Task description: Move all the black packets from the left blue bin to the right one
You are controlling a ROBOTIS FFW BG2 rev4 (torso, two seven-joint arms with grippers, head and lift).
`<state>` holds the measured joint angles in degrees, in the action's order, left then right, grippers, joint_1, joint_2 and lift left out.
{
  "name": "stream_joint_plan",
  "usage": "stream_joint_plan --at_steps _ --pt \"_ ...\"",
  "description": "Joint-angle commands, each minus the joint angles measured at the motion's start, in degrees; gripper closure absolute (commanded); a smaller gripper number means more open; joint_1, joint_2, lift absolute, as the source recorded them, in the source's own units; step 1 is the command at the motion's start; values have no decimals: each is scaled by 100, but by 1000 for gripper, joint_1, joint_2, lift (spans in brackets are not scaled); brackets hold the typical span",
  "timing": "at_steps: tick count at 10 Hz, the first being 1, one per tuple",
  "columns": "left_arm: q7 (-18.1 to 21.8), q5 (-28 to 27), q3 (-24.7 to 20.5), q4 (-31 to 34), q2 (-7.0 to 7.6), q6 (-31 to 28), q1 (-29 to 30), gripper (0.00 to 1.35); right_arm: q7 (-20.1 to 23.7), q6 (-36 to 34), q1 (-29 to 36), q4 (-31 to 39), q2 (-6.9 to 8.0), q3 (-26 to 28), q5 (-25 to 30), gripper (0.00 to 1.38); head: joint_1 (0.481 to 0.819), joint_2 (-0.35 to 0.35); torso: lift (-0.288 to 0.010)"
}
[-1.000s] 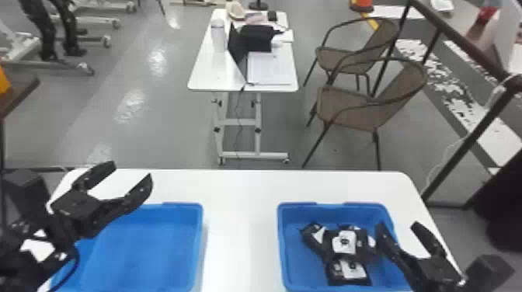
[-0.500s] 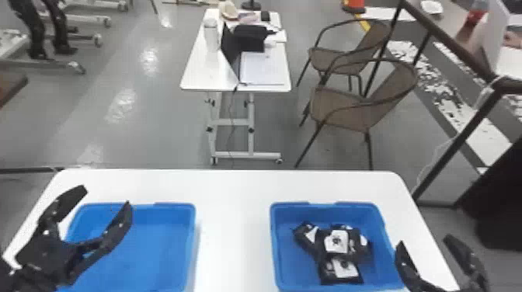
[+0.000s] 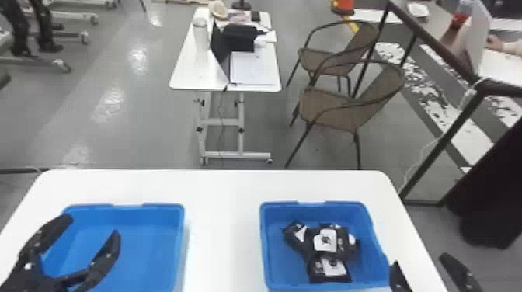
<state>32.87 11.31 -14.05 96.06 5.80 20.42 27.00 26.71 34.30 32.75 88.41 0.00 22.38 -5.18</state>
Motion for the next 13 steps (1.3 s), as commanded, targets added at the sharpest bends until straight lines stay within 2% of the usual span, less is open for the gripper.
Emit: stream_joint_plan --at_steps 1,13 --pt "0 56 17 0 18 -56 -20 177 1 -3 -67 53 5 3 -18 171 695 -111 0" --pt "0 223 52 -17 35 -293 -28 177 10 -108 -119 -17 5 3 -98 171 695 -113 0"
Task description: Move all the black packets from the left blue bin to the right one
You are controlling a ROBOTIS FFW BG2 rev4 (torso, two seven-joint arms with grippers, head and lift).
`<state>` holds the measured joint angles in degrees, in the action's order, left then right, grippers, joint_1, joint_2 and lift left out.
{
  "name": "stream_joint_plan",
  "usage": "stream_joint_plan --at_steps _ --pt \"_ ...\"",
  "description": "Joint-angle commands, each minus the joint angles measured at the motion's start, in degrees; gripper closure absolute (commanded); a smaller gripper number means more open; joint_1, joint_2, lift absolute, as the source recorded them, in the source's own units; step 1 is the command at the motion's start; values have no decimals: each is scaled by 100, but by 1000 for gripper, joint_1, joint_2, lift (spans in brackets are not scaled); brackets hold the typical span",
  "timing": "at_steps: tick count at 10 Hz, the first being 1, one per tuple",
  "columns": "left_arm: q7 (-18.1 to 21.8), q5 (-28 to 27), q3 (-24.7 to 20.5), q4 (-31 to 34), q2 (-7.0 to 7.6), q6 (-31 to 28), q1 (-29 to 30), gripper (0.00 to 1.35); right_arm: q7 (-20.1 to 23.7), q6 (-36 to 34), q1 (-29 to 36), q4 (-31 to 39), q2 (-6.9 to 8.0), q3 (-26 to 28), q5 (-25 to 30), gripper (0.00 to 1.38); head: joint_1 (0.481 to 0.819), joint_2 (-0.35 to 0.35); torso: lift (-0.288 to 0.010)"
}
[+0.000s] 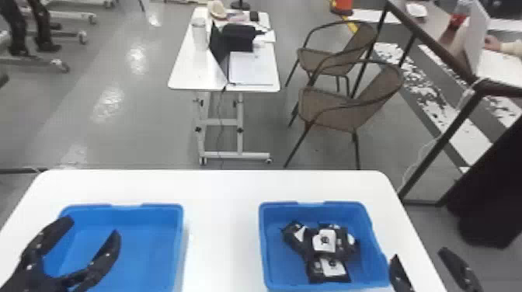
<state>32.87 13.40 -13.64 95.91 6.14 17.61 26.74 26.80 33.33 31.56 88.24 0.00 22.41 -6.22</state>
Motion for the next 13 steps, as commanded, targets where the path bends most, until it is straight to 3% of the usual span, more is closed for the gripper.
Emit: stream_joint_plan --at_steps 1,6,13 --pt "0 48 28 -29 2 -12 -2 177 1 -28 8 -9 5 -9 -2 171 695 -113 0" --pt "0 145 72 -55 72 -74 -37 177 19 -107 -45 18 5 -9 -2 171 695 -113 0" --pt "0 180 116 -90 63 -65 -37 177 36 -107 -45 18 5 -17 -46 171 695 -116 0"
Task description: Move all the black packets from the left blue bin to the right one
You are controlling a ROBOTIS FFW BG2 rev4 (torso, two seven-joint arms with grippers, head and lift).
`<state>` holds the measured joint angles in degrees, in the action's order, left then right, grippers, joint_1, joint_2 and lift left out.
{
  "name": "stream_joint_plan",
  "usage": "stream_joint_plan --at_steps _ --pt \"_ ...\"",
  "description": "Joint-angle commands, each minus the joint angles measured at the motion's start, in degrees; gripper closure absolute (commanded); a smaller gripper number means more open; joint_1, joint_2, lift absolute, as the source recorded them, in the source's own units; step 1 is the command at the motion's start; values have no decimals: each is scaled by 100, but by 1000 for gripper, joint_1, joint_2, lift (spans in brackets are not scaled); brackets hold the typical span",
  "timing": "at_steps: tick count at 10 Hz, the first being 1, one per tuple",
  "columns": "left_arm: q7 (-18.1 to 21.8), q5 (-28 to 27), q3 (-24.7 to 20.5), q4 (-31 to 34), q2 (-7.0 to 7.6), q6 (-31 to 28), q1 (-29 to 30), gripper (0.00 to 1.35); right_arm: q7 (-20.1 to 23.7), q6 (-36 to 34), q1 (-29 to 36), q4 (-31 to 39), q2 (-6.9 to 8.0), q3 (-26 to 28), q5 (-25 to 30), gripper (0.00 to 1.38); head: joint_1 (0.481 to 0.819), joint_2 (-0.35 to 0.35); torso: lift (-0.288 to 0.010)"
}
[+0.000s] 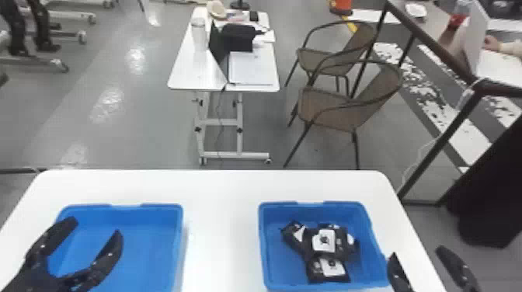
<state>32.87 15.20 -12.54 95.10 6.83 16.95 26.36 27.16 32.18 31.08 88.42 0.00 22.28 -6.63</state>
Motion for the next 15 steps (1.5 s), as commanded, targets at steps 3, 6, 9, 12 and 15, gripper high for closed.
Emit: stream_joint_plan --at_steps 3,6,9,12,15 --pt "0 27 32 -26 -15 19 1 177 17 7 3 9 5 5 -49 171 695 -119 0" --pt "0 35 50 -53 -15 10 1 177 26 7 12 0 5 -4 -66 171 695 -121 0" --pt "0 53 59 -53 -6 19 10 177 35 -2 12 -18 5 -22 -110 171 695 -125 0" --pt "0 106 68 -97 -6 37 10 177 35 7 12 -27 5 -22 -119 171 695 -123 0" --pt "0 141 103 -79 20 89 1 177 61 7 47 -44 5 -22 -154 171 695 -125 0"
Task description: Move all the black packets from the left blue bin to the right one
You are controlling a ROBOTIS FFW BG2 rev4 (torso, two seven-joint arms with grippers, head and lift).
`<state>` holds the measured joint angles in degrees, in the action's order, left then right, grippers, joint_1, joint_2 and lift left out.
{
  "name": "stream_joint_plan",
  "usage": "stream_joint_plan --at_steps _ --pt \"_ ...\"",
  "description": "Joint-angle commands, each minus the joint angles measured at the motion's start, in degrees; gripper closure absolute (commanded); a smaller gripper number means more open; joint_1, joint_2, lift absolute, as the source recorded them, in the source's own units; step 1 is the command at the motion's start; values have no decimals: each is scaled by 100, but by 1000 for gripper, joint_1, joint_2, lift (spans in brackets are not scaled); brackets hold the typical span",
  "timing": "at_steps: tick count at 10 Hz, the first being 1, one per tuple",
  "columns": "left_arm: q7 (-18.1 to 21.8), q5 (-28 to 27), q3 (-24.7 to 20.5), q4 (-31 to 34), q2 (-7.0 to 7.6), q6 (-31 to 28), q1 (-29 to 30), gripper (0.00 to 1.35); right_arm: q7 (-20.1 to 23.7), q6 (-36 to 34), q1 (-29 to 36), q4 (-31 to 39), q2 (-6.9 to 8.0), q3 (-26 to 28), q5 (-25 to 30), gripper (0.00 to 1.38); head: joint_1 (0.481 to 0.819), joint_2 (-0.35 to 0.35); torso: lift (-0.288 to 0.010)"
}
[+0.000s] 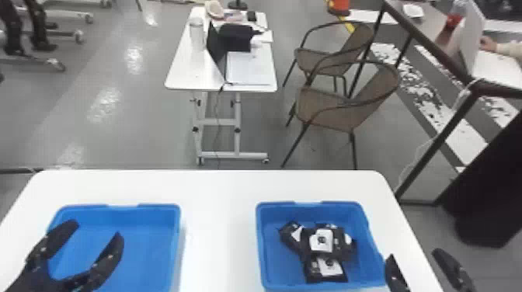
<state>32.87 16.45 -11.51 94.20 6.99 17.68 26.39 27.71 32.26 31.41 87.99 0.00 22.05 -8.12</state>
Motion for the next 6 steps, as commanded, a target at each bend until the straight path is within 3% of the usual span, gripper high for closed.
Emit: stream_joint_plan --at_steps 1,6 --pt "0 112 -9 19 4 95 33 177 15 0 -4 -2 5 -43 -14 171 695 -127 0" --pt "-17 130 79 37 118 95 33 177 15 0 -48 -89 5 -148 -41 171 695 -108 0"
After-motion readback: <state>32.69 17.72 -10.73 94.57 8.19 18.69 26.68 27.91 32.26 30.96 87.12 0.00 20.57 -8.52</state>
